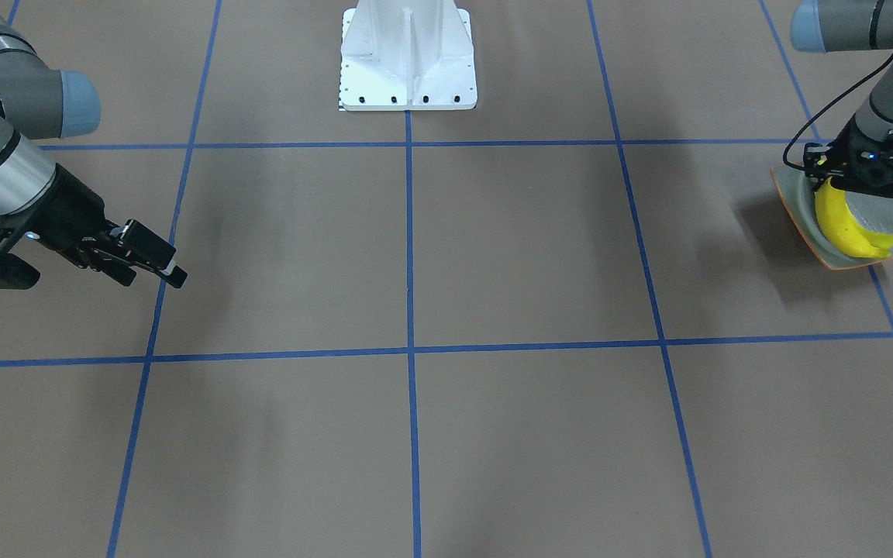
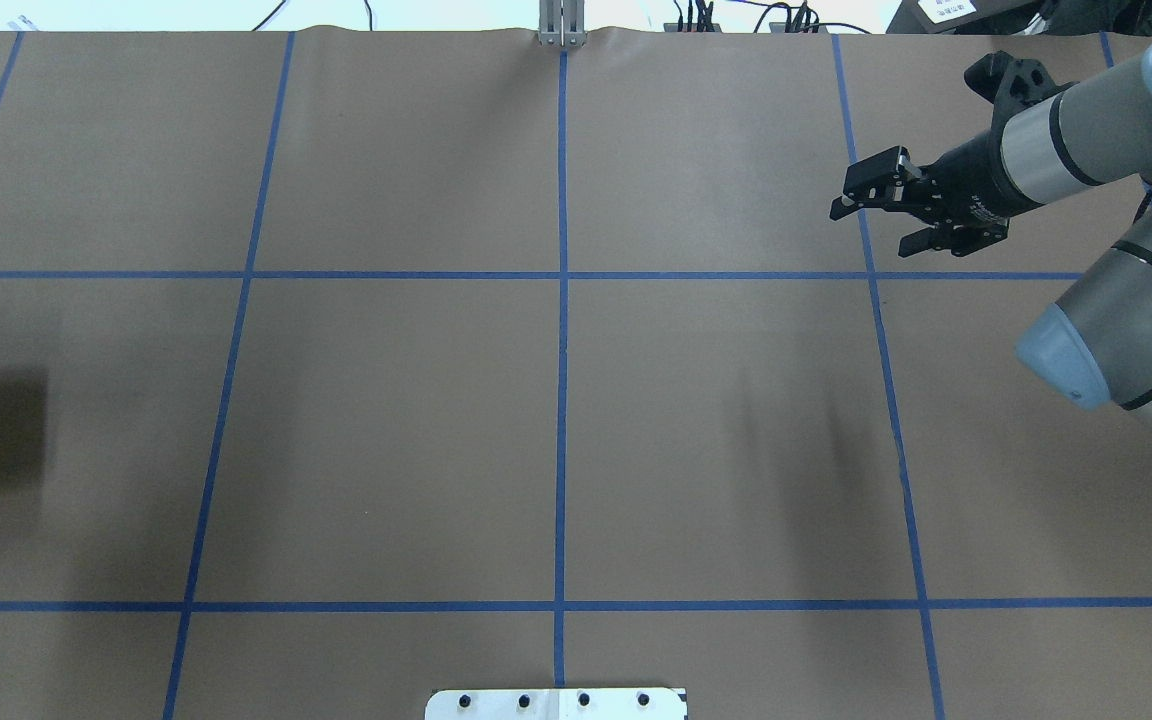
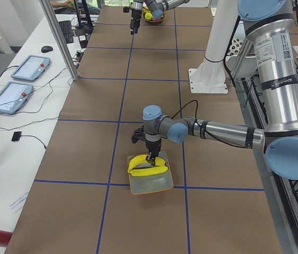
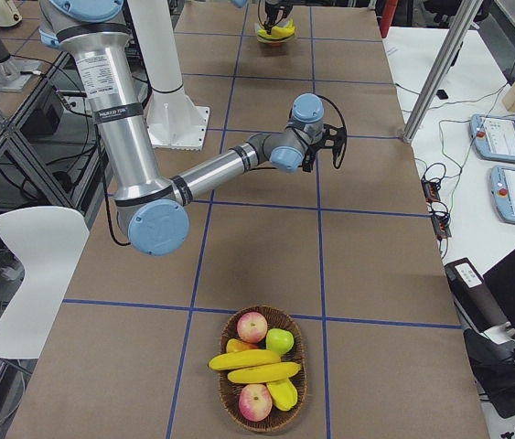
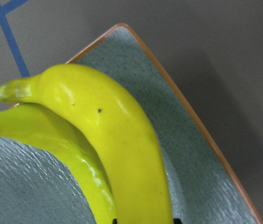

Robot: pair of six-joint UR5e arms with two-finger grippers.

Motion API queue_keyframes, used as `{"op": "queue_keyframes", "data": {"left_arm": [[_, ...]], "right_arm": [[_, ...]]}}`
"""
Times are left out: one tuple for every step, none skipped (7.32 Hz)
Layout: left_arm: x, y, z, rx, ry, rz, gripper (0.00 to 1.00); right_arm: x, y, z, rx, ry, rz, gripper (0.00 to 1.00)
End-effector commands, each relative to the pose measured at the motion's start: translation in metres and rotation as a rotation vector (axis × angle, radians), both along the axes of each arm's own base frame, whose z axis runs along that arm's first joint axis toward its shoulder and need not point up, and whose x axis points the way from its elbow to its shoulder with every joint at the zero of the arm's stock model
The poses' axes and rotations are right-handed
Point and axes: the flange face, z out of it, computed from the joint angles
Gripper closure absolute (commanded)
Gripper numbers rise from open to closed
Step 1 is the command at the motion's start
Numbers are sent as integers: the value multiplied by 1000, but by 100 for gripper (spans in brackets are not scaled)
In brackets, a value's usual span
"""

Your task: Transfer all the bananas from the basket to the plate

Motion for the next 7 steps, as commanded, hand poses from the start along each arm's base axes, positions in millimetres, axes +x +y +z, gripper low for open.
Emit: {"op": "queue_keyframes", "data": {"left_arm": [[5,2,1,-1,-2,14,20],[5,1,-2,4,2,14,1],[6,0,-4,5,8,13,1],[10,-4,-16,17,31,15,1],[14,-9,-32,32,54,11,1],[25,-21,-50,32,95,-9,1],[35,-35,-71,13,128,-80,1]], "right_arm": [[0,0,0,-1,0,0,0],[0,0,0,-1,0,0,0],[0,0,0,-1,0,0,0],[0,0,0,-1,0,0,0],[1,0,-1,3,-1,1,0],[5,0,1,6,1,3,0],[18,0,17,-4,19,16,0]]}}
